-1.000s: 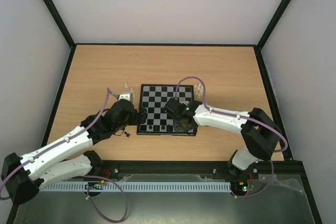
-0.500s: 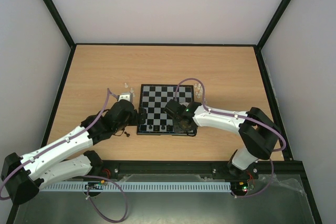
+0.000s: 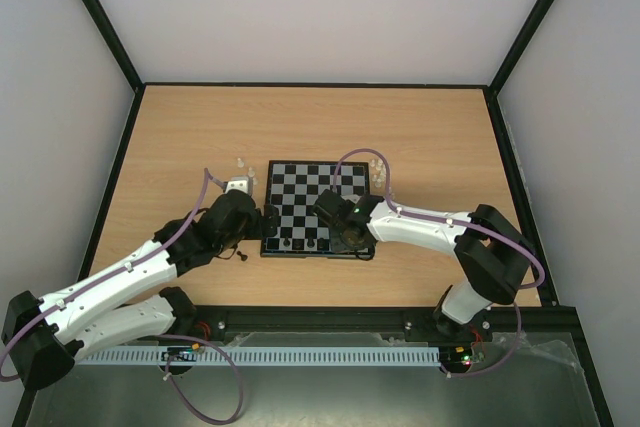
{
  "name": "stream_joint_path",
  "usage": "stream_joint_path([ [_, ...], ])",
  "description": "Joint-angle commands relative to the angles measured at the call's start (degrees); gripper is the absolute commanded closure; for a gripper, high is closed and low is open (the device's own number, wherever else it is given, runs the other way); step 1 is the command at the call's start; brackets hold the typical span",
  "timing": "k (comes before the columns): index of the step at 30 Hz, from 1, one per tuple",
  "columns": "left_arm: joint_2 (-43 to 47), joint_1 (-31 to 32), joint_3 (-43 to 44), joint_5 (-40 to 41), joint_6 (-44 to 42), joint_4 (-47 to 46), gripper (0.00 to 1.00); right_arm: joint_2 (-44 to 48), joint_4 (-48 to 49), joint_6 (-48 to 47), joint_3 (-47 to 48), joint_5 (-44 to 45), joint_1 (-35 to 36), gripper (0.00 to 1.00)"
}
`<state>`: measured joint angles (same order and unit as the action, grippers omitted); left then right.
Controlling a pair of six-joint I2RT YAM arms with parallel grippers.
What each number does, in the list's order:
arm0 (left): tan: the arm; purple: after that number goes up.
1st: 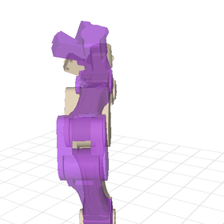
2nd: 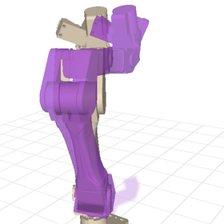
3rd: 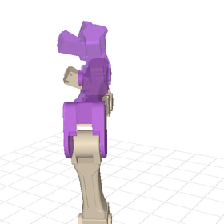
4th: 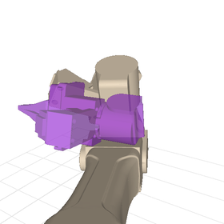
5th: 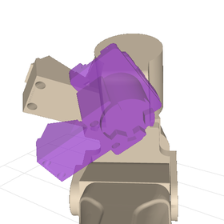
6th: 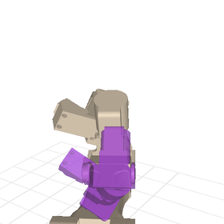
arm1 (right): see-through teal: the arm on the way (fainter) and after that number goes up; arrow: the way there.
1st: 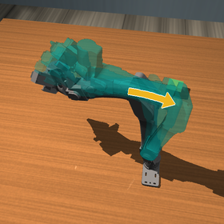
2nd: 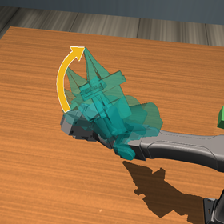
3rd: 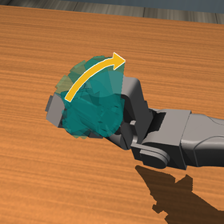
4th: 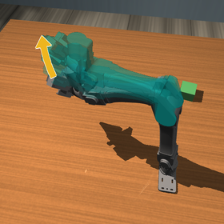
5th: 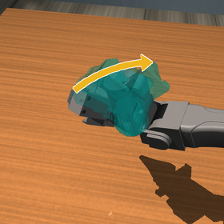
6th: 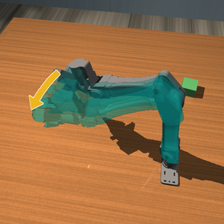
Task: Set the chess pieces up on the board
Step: Place the chess piece on the chessboard.
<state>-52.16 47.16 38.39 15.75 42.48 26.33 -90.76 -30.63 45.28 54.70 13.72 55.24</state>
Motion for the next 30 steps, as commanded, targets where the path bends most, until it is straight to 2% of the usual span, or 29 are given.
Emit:
stream_joint_path([
  [1, 0.9, -0.4, -0.4, 1.0, 0.2, 0.9, 0.0, -0.1, -1.9, 0.2, -1.2, 1.3, 0.5, 0.89],
  [10, 1.0, -0.4, 0.0, 1.2, 0.5, 1.1, 0.0, 1.0, -2.1, 0.2, -1.3, 2.1, 0.4, 0.85],
  [18, 3.2, -0.4, 0.6, 1.0, -0.1, 1.2, 0.0, 4.7, -2.1, -0.9, -1.0, 2.4, 0.4, 0.69],
  [21, 3.4, -0.4, 1.9, 1.3, -0.6, 1.9, 0.0, 7.4, -2.3, -1.2, -0.8, 2.5, 0.5, 0.61],
  [27, 3.5, -0.4, 5.0, 1.7, -1.5, 2.7, 0.0, 13.7, -2.6, -2.2, -1.2, 3.0, 0.4, 0.25],
  [30, 3.7, -0.5, 5.9, 2.2, -1.8, 2.1, 0.01, 16.5, -3.1, -3.0, -0.8, 3.3, 0.5, 0.13],
])
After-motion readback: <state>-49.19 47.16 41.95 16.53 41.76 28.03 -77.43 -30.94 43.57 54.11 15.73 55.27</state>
